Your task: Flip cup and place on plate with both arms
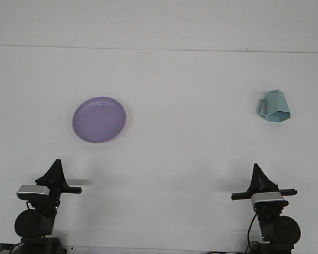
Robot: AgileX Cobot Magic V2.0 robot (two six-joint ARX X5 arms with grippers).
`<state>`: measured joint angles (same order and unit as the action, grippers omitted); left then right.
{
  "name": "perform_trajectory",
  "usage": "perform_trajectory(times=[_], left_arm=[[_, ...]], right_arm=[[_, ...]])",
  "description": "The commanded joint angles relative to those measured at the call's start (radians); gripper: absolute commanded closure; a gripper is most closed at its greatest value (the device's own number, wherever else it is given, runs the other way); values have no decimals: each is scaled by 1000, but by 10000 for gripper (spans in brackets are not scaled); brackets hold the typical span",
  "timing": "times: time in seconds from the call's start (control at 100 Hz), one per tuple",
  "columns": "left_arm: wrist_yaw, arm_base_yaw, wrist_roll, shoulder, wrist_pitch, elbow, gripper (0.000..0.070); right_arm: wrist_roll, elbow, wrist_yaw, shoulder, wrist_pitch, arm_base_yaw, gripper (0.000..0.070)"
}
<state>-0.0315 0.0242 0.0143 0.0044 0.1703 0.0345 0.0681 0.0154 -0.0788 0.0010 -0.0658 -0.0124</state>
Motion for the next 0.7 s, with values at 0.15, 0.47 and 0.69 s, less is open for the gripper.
perform_trajectory(times=[0.15,0.47,0.69], left_arm=[[2,2,36,-1,8,-20,688],[3,2,44,-1,8,-20,688],[3,2,44,-1,8,-20,688]], right_arm=[[-297,13,37,0,-70,0,697],[-244,414,207,296,94,1,699],[21,611,245,607,62,22,688]])
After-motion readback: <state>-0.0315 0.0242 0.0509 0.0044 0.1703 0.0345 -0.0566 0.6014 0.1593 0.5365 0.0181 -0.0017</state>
